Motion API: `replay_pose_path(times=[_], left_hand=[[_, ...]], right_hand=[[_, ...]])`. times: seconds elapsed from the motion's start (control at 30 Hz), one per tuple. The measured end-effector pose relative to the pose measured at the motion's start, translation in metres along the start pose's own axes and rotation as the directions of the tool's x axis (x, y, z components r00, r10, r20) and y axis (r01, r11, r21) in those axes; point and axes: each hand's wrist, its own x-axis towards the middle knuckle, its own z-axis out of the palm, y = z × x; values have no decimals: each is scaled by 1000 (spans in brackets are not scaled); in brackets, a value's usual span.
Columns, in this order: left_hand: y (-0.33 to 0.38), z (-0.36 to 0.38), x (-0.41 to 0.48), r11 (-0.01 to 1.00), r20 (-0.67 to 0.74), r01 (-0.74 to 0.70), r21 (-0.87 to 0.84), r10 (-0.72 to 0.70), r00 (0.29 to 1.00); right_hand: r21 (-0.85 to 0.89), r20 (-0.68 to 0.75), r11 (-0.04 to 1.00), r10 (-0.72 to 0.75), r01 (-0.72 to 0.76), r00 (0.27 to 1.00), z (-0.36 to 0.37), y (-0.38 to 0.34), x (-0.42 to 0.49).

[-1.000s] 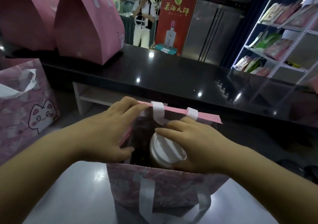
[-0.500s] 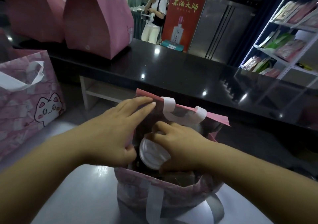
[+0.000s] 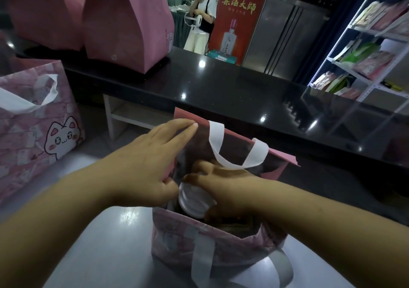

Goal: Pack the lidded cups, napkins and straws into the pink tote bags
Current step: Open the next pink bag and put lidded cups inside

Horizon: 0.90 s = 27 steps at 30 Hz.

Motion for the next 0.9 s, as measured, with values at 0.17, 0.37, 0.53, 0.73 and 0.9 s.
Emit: replay_pose_path(times=[0.17,0.37,0.53,0.73,0.9], left_hand=[[0,1,2,999,-6,30,-16,-31,1000],[-2,5,9,998,-28,60,-3,-60,998],[1,3,12,996,-53,61,62,-58,997],[6,-10,15,978,-42,73,193,-66,997],[15,-28,20,969,-44,52,240,-43,998]], right_hand=[[20,15,1000,-23,23,1000,2,-5,-2],[-49,91,999,-13,18,996,15,-14,7],[-42,96,999,-10,14,995,5,-9,-4],[62,-60,998,6,-2,998,-37,-5,-40],[116,-214,992,72,-47,974,-66,-1,-88]])
